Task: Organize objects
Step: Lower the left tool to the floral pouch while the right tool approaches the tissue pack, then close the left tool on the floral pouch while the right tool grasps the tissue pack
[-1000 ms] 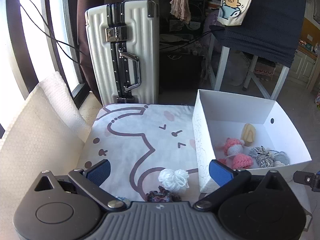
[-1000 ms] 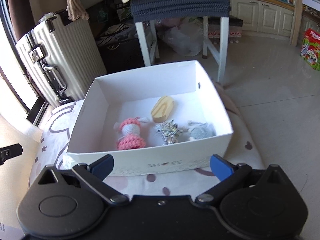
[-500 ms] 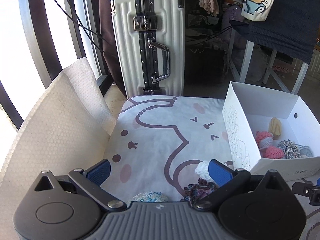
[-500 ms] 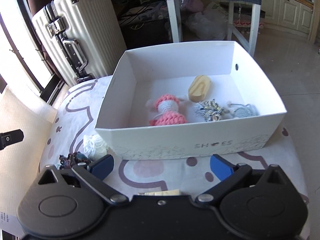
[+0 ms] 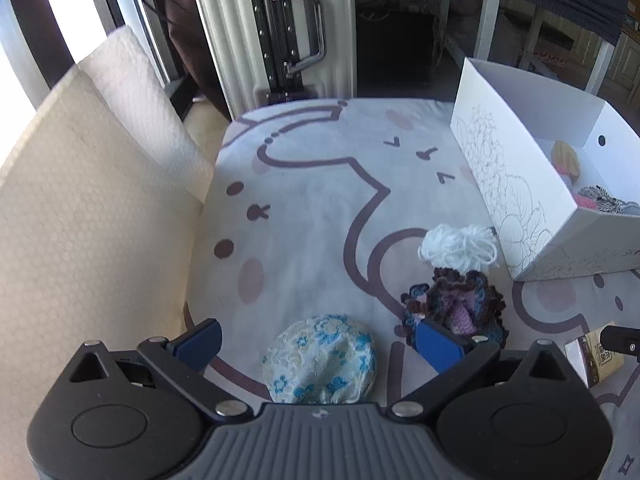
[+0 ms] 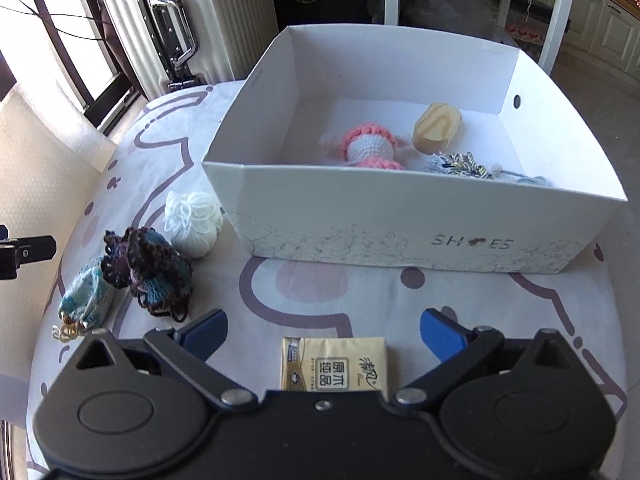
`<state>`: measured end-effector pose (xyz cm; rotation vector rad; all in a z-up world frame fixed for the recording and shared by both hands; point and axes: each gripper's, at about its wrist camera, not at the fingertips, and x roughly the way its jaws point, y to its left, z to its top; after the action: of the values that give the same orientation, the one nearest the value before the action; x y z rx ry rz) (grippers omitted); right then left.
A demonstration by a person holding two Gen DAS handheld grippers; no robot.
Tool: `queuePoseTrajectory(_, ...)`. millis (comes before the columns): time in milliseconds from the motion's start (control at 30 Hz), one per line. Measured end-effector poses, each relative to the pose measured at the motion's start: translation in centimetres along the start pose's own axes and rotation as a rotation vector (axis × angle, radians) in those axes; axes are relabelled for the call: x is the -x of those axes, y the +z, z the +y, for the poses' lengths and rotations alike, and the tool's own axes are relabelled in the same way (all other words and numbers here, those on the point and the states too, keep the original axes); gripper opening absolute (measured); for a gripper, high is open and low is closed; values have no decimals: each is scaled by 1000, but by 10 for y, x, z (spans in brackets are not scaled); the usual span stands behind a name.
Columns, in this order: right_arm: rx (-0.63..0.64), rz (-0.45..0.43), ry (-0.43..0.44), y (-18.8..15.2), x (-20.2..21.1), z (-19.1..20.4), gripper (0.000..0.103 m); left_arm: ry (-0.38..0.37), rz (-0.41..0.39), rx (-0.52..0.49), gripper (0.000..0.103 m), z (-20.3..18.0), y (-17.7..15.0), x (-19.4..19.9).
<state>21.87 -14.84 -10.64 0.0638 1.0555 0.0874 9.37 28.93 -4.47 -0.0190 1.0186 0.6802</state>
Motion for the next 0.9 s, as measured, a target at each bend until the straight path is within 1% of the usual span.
queuePoseTrajectory(200,2,83,-22,-7,-22,-1,103,10,94,29,102,5,-5,-32)
queuePoseTrajectory(333,0,129,-24,-9,-35,0,103,-16,157,43,102,7,-8,-52)
queuePoseTrajectory(433,24,153,-31,-9,-43,5,103,-10,186,49,102,9,-10,-62)
queuePoseTrajectory(567,48,199,-71,-10,-53,9,103,-16,227,60,102,9,-13,-76)
queuePoseTrajectory(600,37,214,-75,-9,-54,8,102,-11,238,55,102,8,-13,-78)
queuePoseTrajectory(667,14,234,-54,-8,-56,6,95,-3,249,49,102,7,-13,-83)
queuePoseTrajectory(767,11,259,-42,-7,-59,7,88,-11,258,53,102,6,-13,-88)
queuePoseTrajectory(833,31,267,-59,-7,-60,8,83,-10,271,58,100,6,-12,-91)
queuePoseTrajectory(867,36,268,-65,-7,-60,9,82,-8,278,60,96,6,-12,-93)
queuePoseTrajectory(900,39,268,-68,-7,-60,9,78,-13,285,65,94,7,-12,-94)
